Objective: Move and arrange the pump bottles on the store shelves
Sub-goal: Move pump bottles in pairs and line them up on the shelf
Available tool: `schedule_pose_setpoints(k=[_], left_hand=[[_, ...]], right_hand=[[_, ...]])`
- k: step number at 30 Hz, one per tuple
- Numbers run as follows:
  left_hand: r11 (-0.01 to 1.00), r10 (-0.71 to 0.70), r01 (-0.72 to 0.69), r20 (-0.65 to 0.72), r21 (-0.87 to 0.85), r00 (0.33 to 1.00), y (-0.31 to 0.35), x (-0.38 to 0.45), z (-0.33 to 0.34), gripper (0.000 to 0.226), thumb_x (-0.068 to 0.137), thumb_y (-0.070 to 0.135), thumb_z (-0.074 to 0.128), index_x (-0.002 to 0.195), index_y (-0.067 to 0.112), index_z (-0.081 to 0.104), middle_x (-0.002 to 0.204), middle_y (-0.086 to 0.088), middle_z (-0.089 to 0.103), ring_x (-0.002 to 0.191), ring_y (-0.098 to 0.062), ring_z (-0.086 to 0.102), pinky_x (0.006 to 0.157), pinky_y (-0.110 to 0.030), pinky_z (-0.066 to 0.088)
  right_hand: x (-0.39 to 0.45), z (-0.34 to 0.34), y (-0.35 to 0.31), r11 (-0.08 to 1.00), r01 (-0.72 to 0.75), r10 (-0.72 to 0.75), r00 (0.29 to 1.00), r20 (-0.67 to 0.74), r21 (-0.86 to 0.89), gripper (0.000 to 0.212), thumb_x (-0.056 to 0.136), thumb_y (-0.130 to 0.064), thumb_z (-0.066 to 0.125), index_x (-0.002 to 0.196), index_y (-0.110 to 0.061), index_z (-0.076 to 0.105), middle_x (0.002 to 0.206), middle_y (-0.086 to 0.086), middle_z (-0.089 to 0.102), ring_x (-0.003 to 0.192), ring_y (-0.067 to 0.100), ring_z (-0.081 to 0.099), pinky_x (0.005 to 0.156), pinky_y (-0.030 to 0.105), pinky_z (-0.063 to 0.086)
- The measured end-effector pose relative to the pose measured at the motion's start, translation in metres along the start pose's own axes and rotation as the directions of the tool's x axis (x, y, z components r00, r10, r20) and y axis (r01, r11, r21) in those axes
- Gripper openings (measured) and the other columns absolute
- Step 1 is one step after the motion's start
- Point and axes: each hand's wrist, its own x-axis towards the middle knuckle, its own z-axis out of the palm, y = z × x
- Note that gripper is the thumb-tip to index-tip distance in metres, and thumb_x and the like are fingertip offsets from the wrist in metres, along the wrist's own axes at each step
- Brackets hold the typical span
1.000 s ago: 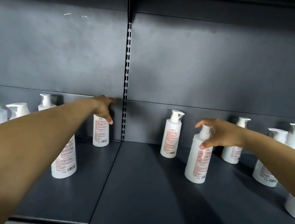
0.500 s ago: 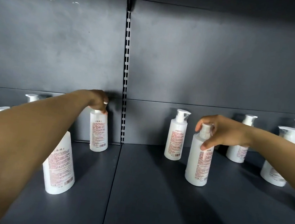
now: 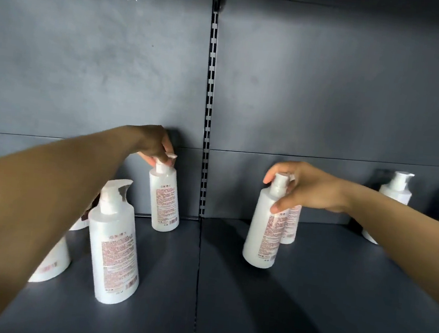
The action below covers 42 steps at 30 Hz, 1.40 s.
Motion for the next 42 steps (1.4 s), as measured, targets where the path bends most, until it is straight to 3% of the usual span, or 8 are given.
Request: schedule_pose_setpoints(k=[5, 12, 20, 26, 30, 34, 39, 42], left_hand=[[1.000, -0.006, 0.006, -0.017, -0.028, 1.000, -0.022, -0.016, -0.018, 0.016, 0.083, 0.004, 0.068, 0.098, 0.007, 0.072, 0.088, -0.009, 0.067, 0.084, -0.022, 0.064, 0.061, -0.009, 0.052], [0.998, -0.032, 0.032, 0.004, -0.056, 0.999, -0.055, -0.032, -0.036, 0.018, 0.080, 0.005, 0.072, 0.097, 0.010, 0.071, 0.094, -0.010, 0.068, 0.100, -0.029, 0.067, 0.087, -0.030, 0.055], [0.996, -0.025, 0.025, -0.005, 0.087, 1.000, -0.065, -0.038, -0.029, 0.036, 0.083, 0.011, 0.069, 0.118, 0.011, 0.062, 0.116, -0.011, 0.064, 0.074, -0.014, 0.061, 0.064, -0.019, 0.054], [0.977, 0.024, -0.020, -0.015, 0.213, 1.000, -0.025, -0.054, -0.037, 0.053, 0.084, 0.026, 0.068, 0.133, 0.012, 0.051, 0.124, -0.005, 0.058, 0.118, -0.023, 0.054, 0.102, -0.031, 0.042], [0.980, 0.088, -0.079, -0.044, 0.181, 0.995, 0.016, -0.066, -0.039, 0.059, 0.086, 0.041, 0.063, 0.136, 0.015, 0.046, 0.138, -0.002, 0.049, 0.128, -0.021, 0.046, 0.107, -0.030, 0.035], [0.985, 0.171, -0.170, -0.016, 0.039, 0.985, 0.068, -0.078, -0.024, 0.057, 0.086, 0.042, 0.062, 0.135, 0.018, 0.047, 0.139, 0.002, 0.046, 0.128, -0.018, 0.043, 0.106, -0.035, 0.039], [0.955, 0.191, -0.198, 0.052, 0.220, 0.980, 0.133, -0.084, 0.007, 0.061, 0.084, 0.041, 0.065, 0.136, 0.016, 0.045, 0.141, -0.002, 0.046, 0.128, -0.020, 0.045, 0.109, -0.029, 0.035], [0.945, 0.201, -0.211, 0.066, 0.251, 0.977, 0.175, -0.090, 0.021, 0.062, 0.085, 0.040, 0.065, 0.138, 0.016, 0.044, 0.140, -0.004, 0.047, 0.127, -0.021, 0.047, 0.105, -0.027, 0.036]], right_hand=[[0.035, 0.027, -0.039, 0.999, 0.035, -0.035, 0.999, -0.013, 0.011, 0.052, 0.068, -0.004, 0.081, 0.112, -0.020, 0.059, 0.092, -0.008, 0.056, 0.074, 0.003, 0.053, 0.060, 0.014, 0.044], [0.088, 0.074, -0.088, 0.995, 0.076, -0.076, 0.997, -0.006, 0.062, 0.056, 0.068, 0.001, 0.079, 0.114, -0.020, 0.056, 0.105, -0.001, 0.049, 0.088, 0.015, 0.051, 0.065, 0.022, 0.045], [0.104, 0.110, -0.113, 0.963, 0.112, -0.095, 0.992, 0.081, -0.243, 0.071, 0.075, -0.017, 0.078, 0.137, -0.021, 0.042, 0.129, 0.001, 0.043, 0.114, 0.020, 0.048, 0.090, 0.028, 0.044], [0.075, 0.070, -0.105, 0.940, 0.052, -0.018, 0.994, 0.105, -0.337, 0.086, 0.078, -0.020, 0.076, 0.147, -0.025, 0.025, 0.141, 0.002, 0.042, 0.108, 0.015, 0.047, 0.084, 0.024, 0.036], [0.034, 0.021, -0.082, 0.878, -0.045, 0.096, 0.992, 0.083, -0.477, 0.084, 0.078, -0.032, 0.074, 0.146, -0.032, 0.024, 0.147, 0.000, 0.038, 0.131, 0.019, 0.041, 0.103, 0.029, 0.036], [-0.011, -0.027, -0.054, 0.799, -0.147, 0.178, 0.984, -0.005, -0.583, 0.082, 0.078, -0.034, 0.074, 0.146, -0.027, 0.027, 0.144, 0.002, 0.040, 0.126, 0.023, 0.045, 0.094, 0.029, 0.038], [-0.071, -0.078, -0.018, 0.757, -0.236, 0.251, 0.966, -0.063, -0.609, 0.080, 0.078, -0.034, 0.075, 0.144, -0.025, 0.030, 0.133, 0.000, 0.045, 0.112, 0.023, 0.048, 0.084, 0.024, 0.041], [-0.095, -0.106, 0.007, 0.719, -0.265, 0.270, 0.958, -0.093, -0.642, 0.082, 0.075, -0.038, 0.076, 0.143, -0.028, 0.032, 0.127, 0.003, 0.050, 0.107, 0.024, 0.052, 0.096, 0.035, 0.044]])
